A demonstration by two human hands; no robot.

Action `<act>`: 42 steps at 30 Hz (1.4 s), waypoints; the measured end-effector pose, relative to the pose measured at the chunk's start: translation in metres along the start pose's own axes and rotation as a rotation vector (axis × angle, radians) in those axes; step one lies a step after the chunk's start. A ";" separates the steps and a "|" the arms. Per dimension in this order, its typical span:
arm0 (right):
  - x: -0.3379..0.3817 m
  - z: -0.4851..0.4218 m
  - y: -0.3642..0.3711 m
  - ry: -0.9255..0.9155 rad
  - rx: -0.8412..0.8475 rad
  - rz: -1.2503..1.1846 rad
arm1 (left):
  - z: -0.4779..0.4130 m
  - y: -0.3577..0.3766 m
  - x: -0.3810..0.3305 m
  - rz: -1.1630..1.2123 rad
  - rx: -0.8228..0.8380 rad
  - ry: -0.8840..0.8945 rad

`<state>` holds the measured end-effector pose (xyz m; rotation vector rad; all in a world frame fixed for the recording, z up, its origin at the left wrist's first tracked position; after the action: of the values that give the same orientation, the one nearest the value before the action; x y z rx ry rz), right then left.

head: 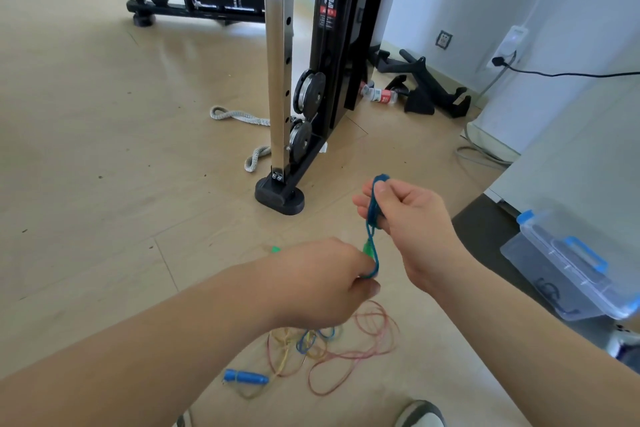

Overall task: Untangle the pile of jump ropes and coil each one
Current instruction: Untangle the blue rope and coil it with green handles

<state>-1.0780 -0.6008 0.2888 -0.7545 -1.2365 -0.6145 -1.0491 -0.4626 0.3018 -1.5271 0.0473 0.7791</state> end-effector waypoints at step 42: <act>0.015 0.025 0.012 0.053 0.387 0.018 | -0.014 -0.030 0.087 0.315 -0.458 -0.222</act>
<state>-1.0804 -0.5734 0.3050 -0.4222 -1.2501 -0.3607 -0.9628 -0.4340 0.2841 -1.8788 -0.0615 1.2725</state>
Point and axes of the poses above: each hand's wrist, its own z-axis away from the middle knuckle, its own y-axis out of the palm, x = y × z, the point moved 5 cm from there along -z, towards the middle knuckle, and after that the axes turned 13 degrees about -x, right-handed, at the moved point
